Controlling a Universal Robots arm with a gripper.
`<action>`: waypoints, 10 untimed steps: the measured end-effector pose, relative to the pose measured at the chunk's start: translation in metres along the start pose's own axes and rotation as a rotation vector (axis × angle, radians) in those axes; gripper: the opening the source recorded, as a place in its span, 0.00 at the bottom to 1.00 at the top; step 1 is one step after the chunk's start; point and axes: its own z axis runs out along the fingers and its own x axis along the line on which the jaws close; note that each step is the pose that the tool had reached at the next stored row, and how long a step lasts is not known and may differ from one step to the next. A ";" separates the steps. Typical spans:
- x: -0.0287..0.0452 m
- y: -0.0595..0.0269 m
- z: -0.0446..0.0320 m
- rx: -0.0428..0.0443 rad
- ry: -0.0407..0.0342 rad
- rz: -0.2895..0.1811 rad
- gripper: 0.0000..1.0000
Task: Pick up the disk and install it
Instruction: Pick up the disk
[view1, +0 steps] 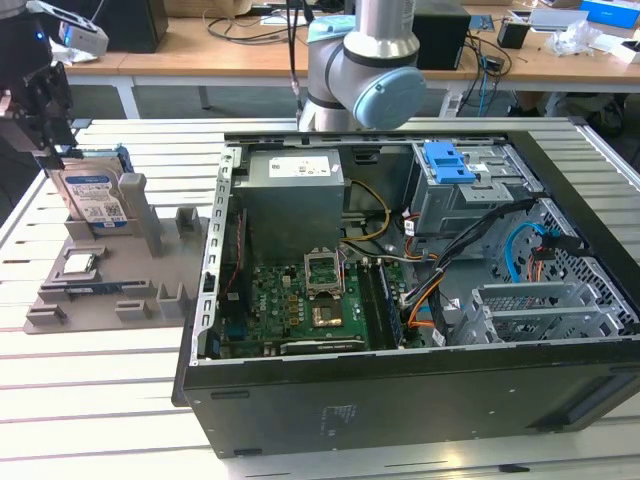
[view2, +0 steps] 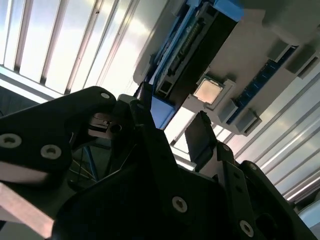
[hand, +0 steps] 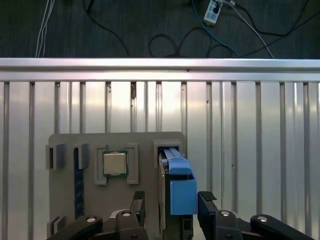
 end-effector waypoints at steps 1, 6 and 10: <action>-0.0016 -0.0002 0.0041 -0.0002 0.0009 -0.003 0.54; -0.0088 0.0009 0.0215 -0.0003 0.0015 -0.019 0.54; -0.0078 0.0004 0.0360 -0.0001 0.0016 -0.019 0.54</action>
